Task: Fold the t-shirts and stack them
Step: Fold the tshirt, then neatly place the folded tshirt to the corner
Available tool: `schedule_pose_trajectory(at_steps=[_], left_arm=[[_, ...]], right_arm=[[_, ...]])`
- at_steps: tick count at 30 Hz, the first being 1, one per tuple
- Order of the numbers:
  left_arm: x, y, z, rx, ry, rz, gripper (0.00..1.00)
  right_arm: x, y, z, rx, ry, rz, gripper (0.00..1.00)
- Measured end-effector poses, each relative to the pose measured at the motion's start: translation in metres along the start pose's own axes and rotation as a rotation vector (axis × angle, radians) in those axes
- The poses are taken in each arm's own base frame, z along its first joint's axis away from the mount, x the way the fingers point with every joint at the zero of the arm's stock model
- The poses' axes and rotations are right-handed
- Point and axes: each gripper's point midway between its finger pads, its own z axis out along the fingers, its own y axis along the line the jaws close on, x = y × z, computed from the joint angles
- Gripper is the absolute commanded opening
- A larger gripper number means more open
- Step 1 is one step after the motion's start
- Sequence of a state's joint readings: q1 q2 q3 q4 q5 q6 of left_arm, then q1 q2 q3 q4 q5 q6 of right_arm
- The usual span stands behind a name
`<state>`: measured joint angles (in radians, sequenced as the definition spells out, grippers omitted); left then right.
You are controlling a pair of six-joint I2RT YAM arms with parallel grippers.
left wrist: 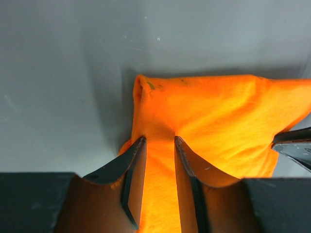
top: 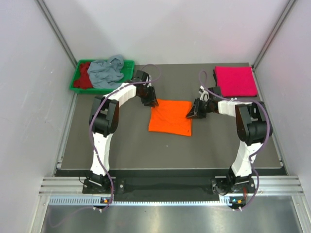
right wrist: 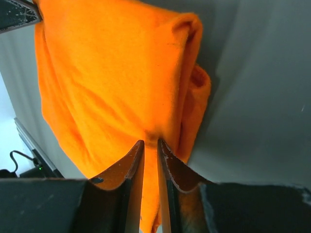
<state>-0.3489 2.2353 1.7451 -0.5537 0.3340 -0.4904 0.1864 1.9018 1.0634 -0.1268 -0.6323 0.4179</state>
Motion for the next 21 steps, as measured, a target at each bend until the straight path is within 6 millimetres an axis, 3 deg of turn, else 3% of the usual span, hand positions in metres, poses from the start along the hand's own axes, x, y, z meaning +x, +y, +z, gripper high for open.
schedule_pose_trajectory(at_steps=[4, 7, 8, 14, 17, 21], left_arm=[[-0.001, 0.002, -0.003, -0.018, 0.003, 0.013, 0.36], [-0.005, 0.004, -0.008, -0.047, -0.001, 0.022, 0.36], [-0.006, 0.005, -0.011, -0.055, -0.002, 0.023, 0.36], [-0.007, 0.01, -0.033, -0.108, -0.003, 0.021, 0.36], [0.007, 0.006, -0.055, -0.096, -0.006, 0.023, 0.36], [0.054, -0.002, -0.084, -0.033, 0.02, -0.008, 0.36]], right_arm=[[0.0, -0.002, -0.002, 0.003, 0.0, -0.001, 0.22], [-0.001, 0.0, -0.01, 0.03, -0.008, -0.006, 0.3], [-0.003, 0.001, -0.015, 0.047, -0.018, -0.01, 0.37], [-0.019, 0.006, -0.046, 0.155, -0.098, -0.06, 0.49], [-0.03, 0.005, -0.054, 0.2, -0.125, -0.088, 0.53], [-0.039, 0.002, -0.057, 0.236, -0.143, -0.105, 0.61]])
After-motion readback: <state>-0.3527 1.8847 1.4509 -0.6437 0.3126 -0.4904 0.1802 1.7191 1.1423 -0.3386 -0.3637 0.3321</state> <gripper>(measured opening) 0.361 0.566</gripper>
